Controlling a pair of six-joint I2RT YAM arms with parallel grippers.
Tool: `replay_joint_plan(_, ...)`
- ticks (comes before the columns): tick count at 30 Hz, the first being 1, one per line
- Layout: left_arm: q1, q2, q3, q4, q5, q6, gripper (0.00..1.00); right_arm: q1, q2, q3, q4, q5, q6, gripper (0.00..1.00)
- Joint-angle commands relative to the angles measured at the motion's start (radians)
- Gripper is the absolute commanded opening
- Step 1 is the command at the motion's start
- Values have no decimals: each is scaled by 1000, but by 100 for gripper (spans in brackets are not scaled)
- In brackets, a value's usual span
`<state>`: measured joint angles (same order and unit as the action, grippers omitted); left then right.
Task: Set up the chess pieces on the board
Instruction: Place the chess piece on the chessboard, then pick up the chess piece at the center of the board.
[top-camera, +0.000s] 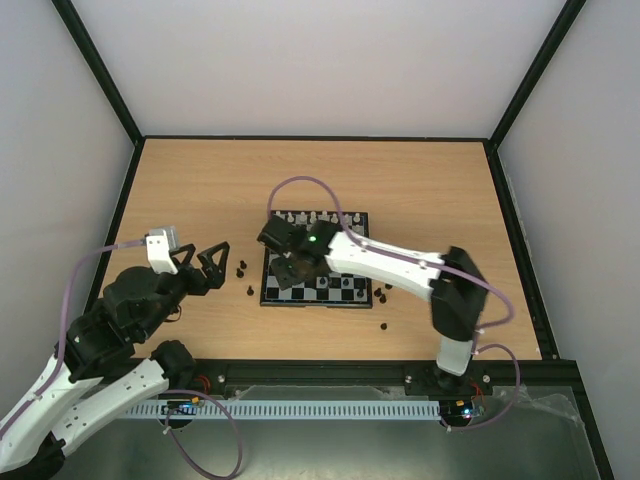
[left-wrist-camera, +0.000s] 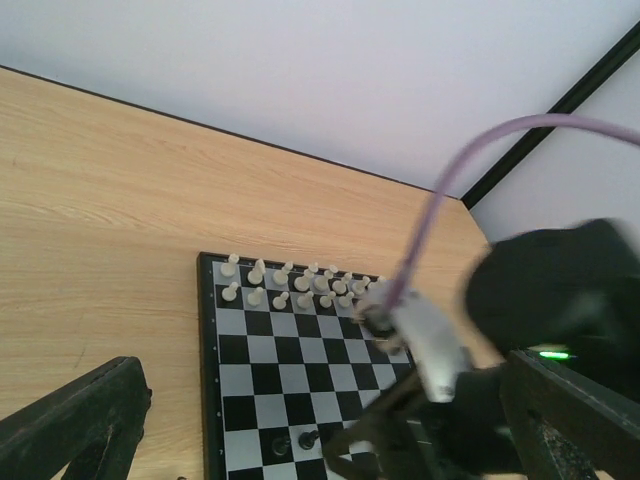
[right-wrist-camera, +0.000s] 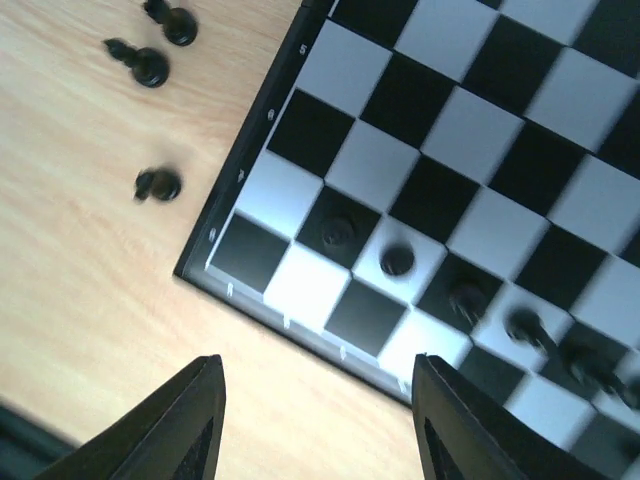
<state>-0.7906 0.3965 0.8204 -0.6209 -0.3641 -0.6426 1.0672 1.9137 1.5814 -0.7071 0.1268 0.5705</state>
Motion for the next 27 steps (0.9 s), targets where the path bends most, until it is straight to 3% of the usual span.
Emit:
replay_joint_plan(1,6,10,8,26,36,12,99,23,-219,-158,-34,37,94,53)
replay_joint_plan(9,7,49,-38,81,140,1,99,24,-574,-590,-120,106,379,58)
replay_joint_plan(14,7,53,-70,132,199,1,100,23,-732,-728,-196,147,543,58)
replay_joint_plan(19,7,59,-75,138,224,15,99,24,-763,-806,-272,189,643,57)
replay_joint_plan(27,7,48,-72,131,225,31,99,23,-731,-890,-173,190,668,53)
